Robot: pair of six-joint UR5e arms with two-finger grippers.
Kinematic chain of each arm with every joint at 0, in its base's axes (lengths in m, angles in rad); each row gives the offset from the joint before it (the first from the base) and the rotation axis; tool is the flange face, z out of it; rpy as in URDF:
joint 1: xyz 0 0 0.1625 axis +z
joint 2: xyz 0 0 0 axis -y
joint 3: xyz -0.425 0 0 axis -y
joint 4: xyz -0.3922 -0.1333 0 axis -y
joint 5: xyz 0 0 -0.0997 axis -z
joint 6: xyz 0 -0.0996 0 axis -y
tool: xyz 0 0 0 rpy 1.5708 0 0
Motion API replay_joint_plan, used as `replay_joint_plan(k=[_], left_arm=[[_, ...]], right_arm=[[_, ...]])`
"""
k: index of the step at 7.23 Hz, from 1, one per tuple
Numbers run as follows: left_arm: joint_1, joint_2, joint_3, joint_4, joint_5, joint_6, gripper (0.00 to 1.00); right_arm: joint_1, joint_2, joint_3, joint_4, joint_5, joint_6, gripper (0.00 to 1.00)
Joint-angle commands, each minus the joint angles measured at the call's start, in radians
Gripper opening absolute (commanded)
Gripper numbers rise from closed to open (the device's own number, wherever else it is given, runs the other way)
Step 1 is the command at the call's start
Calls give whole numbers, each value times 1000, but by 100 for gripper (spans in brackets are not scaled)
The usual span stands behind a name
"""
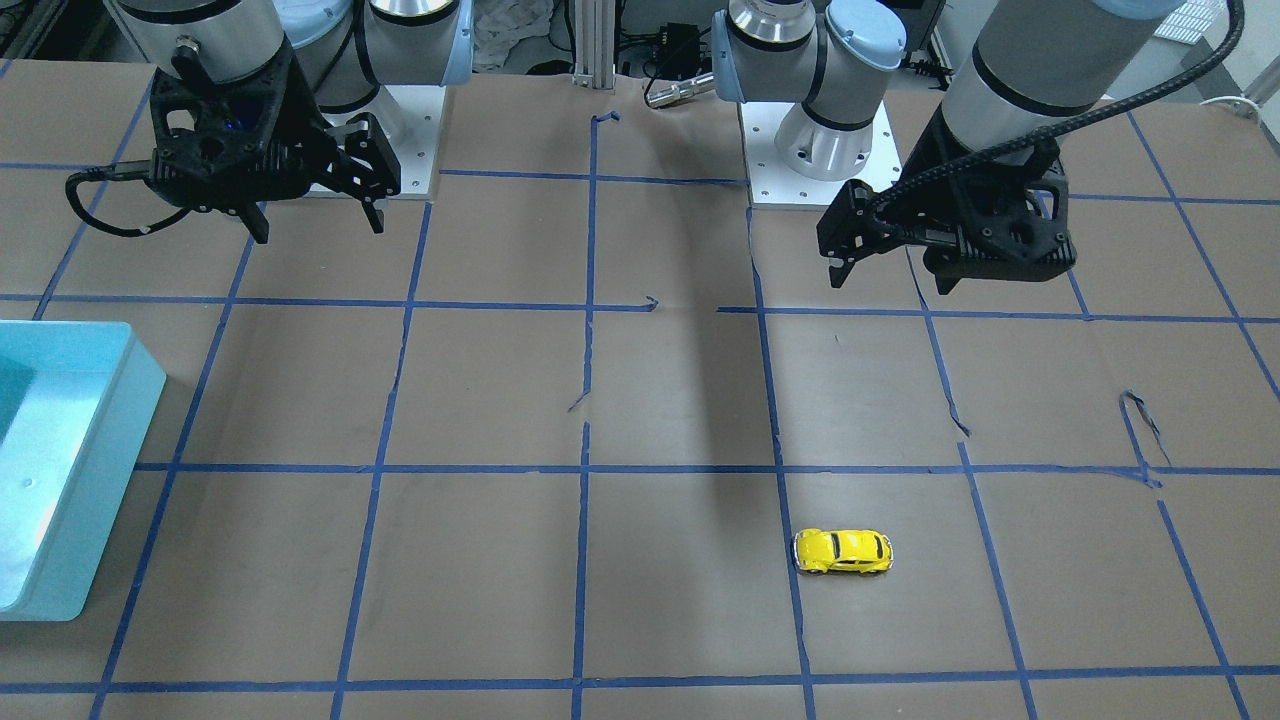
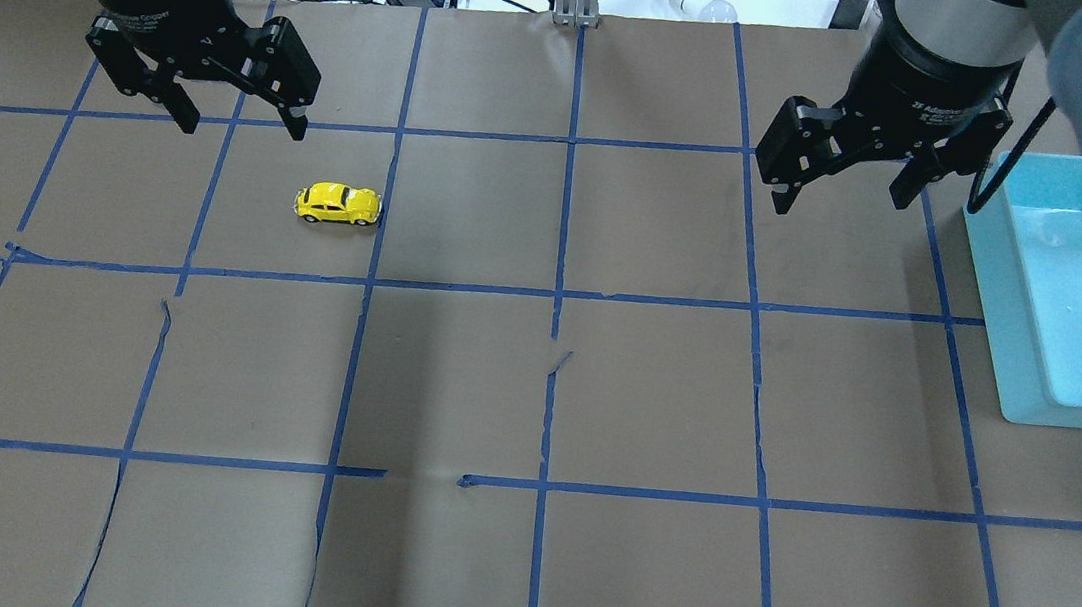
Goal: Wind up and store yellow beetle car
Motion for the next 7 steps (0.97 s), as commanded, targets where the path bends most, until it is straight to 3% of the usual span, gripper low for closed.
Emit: replay_joint_plan(k=[1, 6, 7], left_arm=[[0, 1, 0, 1, 1, 1, 100], [18, -18, 3, 65, -13, -37, 100], [17, -24, 0, 74, -13, -175, 100]], right_arm=[[1, 0, 0, 0, 0, 0, 100], [1, -1, 0, -2, 0, 0, 100], [1, -1, 0, -2, 0, 0, 100]])
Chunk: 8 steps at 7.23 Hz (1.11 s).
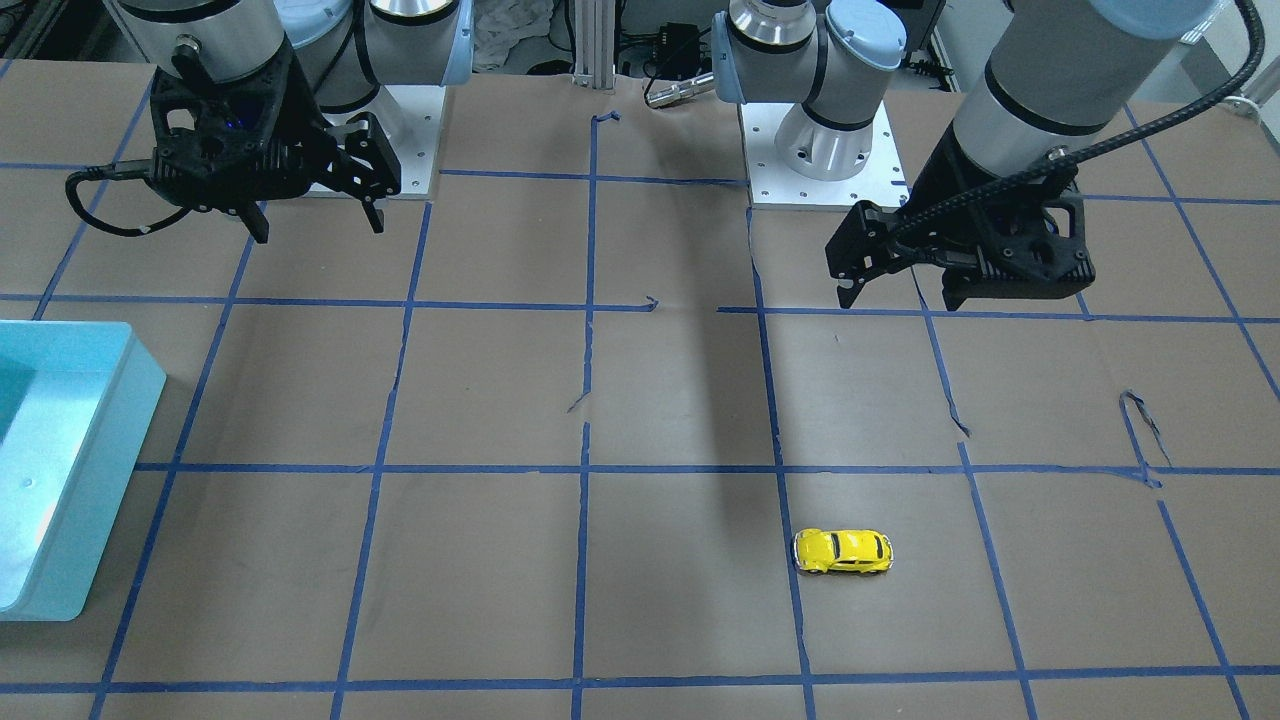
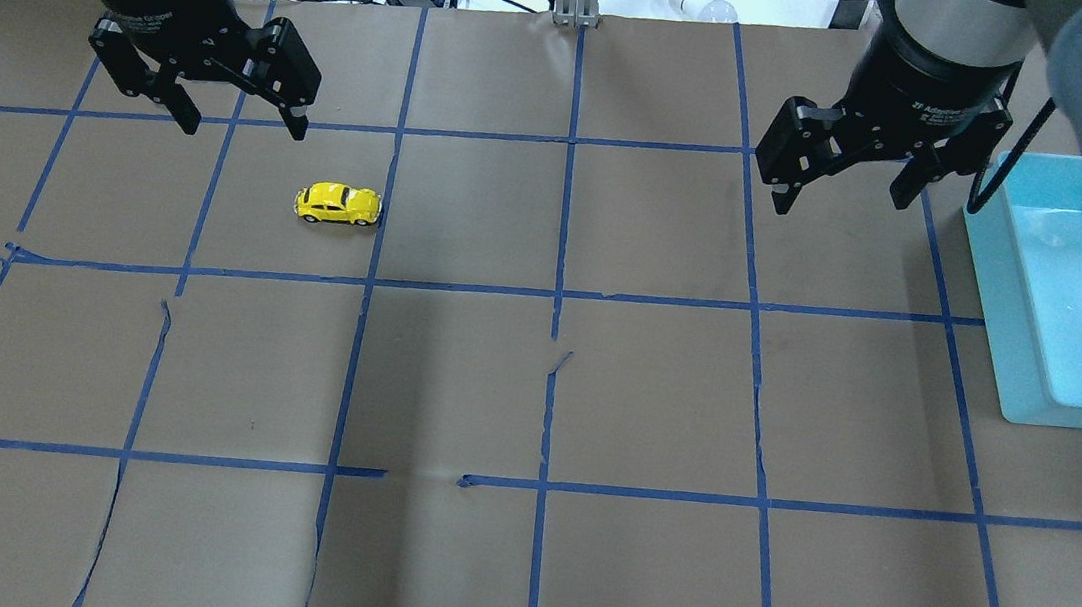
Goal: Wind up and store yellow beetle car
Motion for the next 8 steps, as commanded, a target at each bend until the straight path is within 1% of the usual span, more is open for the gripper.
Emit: replay_joint_plan(k=[1, 2, 3, 4, 5, 6, 8], left_arm=[[1, -14, -4, 34, 3, -308, 100], [4, -16, -27, 59, 8, -439, 100], [6, -26, -64, 158, 8, -506, 100], [9, -31, -108, 213, 10, -610, 100], [10, -42, -147, 243, 8, -804, 100], [12, -63, -170, 249, 8, -938, 100], [16, -162, -179, 365, -2, -1146, 100]], right_arm=[[2, 1, 0, 0, 0, 0, 100], [2, 1, 0, 0, 0, 0, 100], [2, -1, 0, 0, 0, 0, 100], [0, 1, 0, 0, 0, 0, 100], [0, -1, 0, 0, 0, 0, 100], [0, -1, 0, 0, 0, 0, 100], [0, -1, 0, 0, 0, 0, 100]])
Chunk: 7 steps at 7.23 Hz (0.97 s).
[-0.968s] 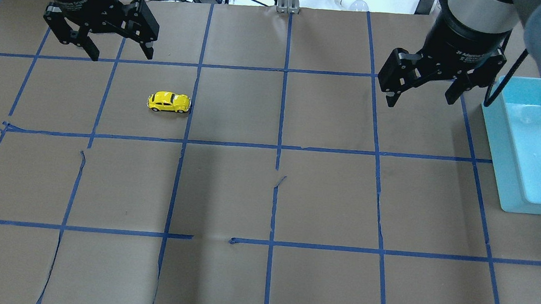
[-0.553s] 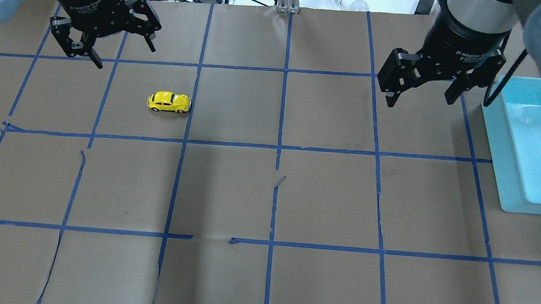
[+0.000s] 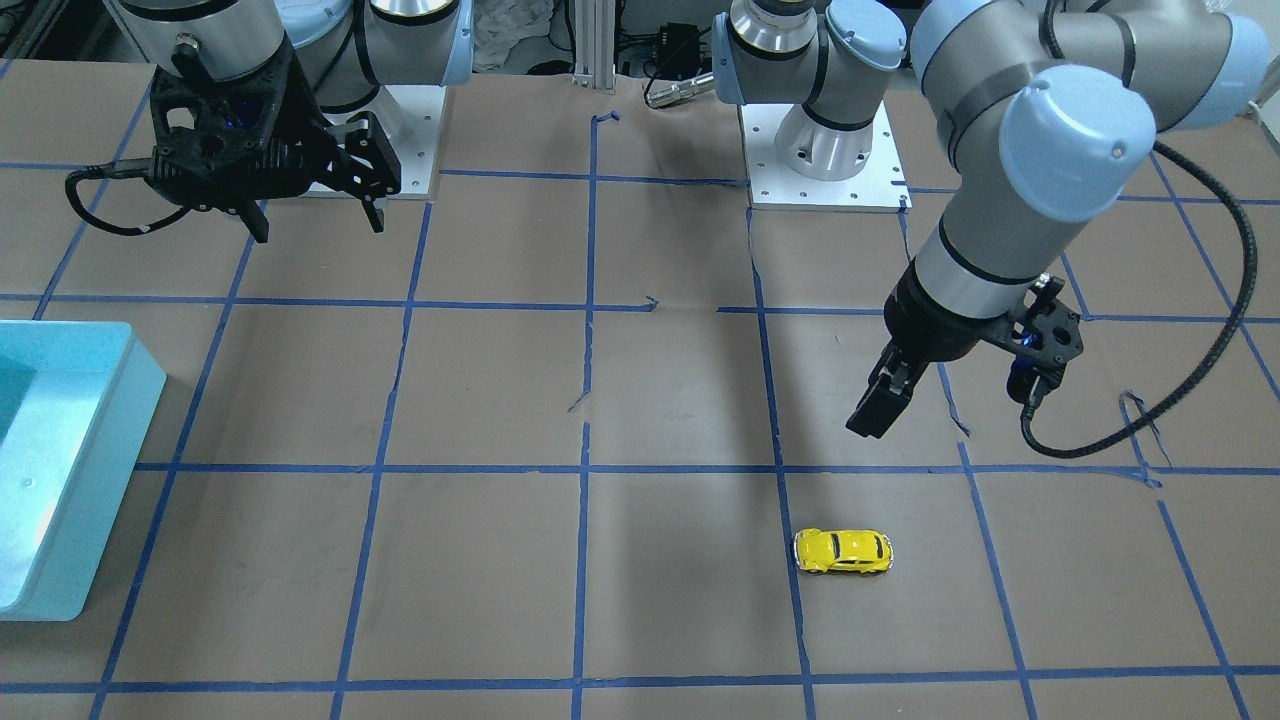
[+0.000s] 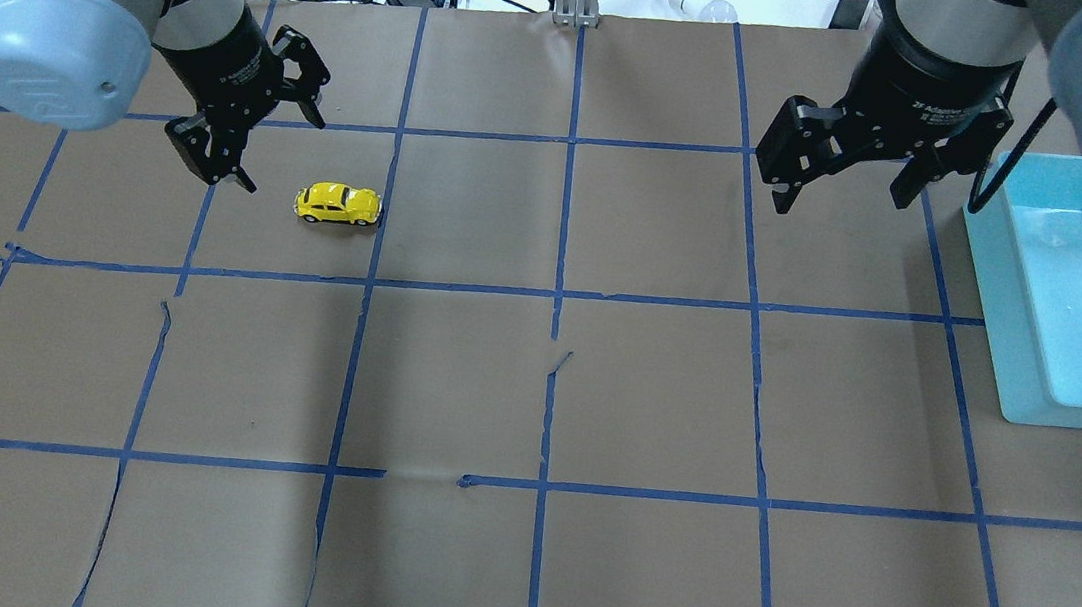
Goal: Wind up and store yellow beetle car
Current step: 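Lower the left gripper down over the yellow beetle car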
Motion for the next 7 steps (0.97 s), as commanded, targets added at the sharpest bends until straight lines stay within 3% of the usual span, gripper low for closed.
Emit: replay_joint_plan(k=[1, 4, 7], left_arm=[[2, -108, -5, 115, -8, -202, 100], [19, -239, -7, 254, 3, -231, 100], [24, -335, 6, 264, 0, -299, 100]], right_arm=[[0, 0, 0, 0, 0, -2, 100], [0, 0, 0, 0, -2, -2, 100], [2, 3, -3, -35, 2, 2, 100]])
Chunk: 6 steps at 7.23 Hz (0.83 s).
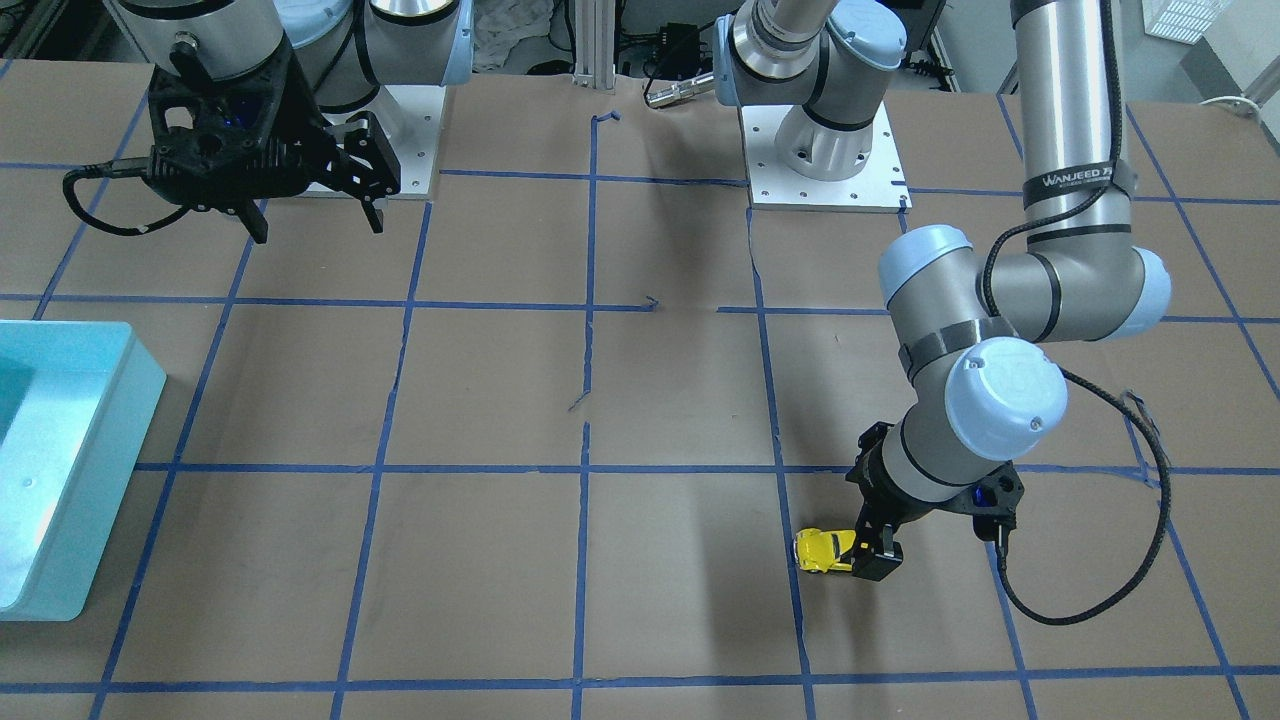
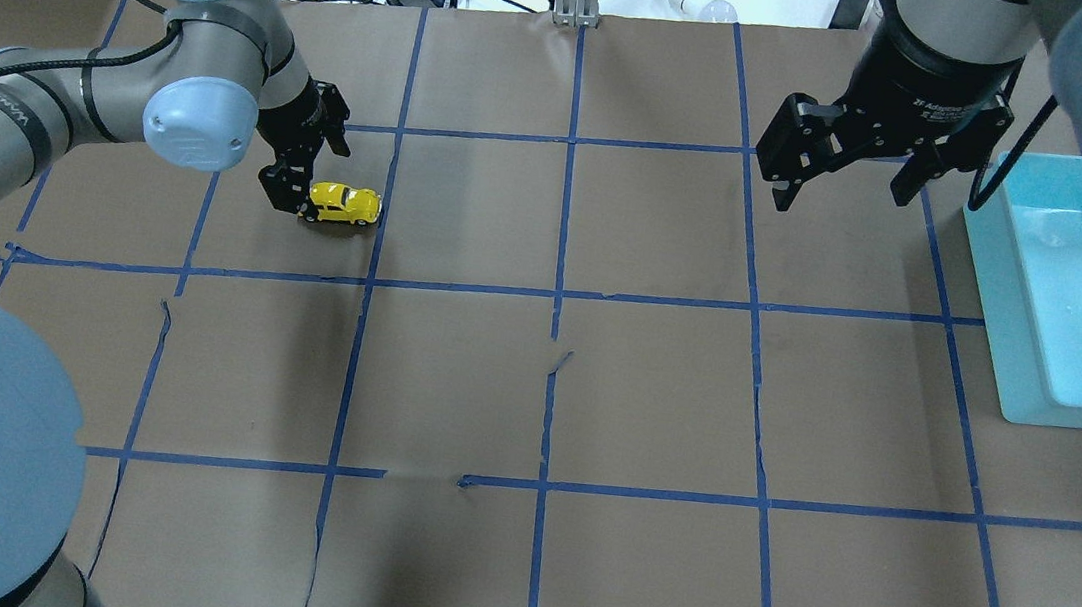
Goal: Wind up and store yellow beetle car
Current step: 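Close the left gripper on the yellow car's body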
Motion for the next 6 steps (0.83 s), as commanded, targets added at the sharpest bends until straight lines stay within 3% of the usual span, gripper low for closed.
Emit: replay_joint_plan(k=[1, 5, 6], left_arm=[[6, -57, 6, 11, 1, -24, 100], [18, -90, 9, 50, 4, -45, 98], [18, -86, 9, 50, 2, -54, 70]], right_arm=[[1, 0, -1, -25, 1, 0, 100], [1, 1, 2, -27, 1, 0, 100], [1, 1, 2, -27, 1, 0, 100]])
